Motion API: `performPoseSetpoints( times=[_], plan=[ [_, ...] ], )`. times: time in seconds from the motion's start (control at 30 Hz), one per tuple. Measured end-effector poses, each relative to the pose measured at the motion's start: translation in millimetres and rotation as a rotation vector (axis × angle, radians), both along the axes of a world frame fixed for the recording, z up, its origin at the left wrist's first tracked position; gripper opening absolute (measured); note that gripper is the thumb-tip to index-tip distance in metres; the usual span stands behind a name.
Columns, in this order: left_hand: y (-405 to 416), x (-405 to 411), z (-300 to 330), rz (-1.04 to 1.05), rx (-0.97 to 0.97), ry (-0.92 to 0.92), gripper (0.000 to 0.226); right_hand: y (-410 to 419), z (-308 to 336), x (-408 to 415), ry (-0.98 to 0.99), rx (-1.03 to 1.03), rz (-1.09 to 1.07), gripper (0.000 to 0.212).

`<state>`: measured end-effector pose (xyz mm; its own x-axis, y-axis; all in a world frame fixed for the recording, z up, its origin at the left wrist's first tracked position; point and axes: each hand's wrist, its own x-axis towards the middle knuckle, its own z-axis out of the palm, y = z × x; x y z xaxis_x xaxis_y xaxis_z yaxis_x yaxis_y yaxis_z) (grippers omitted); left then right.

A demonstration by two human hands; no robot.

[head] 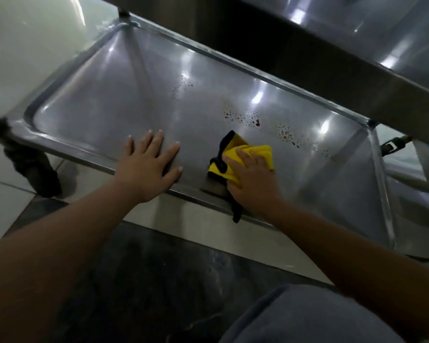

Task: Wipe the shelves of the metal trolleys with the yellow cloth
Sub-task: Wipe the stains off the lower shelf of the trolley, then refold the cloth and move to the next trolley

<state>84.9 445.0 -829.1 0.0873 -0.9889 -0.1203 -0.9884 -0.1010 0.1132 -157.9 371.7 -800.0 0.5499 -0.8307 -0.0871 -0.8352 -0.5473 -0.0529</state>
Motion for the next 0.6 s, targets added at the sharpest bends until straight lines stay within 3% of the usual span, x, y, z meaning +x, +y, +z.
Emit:
performPoseSetpoints(
  times=[0.2, 0.33, 0.5, 0.6],
  plan=[
    [54, -15, 23, 0.003, 0.114, 0.139, 0.062, 7, 46, 22, 0.155, 0.130, 0.157, 0.058],
    [92, -22, 65, 0.159, 0.229, 0.491, 0.064, 46, 99, 41, 0.072, 0.203, 0.292, 0.055],
    [144, -13, 162, 0.277, 0.032, 0.845, 0.095, 117, 196, 78, 0.033, 0.294, 0.447, 0.054],
    [182, 11, 244, 0.366, -0.063, 0.870, 0.108, 151, 276, 105, -0.059, 0.332, 0.493, 0.052]
  ],
)
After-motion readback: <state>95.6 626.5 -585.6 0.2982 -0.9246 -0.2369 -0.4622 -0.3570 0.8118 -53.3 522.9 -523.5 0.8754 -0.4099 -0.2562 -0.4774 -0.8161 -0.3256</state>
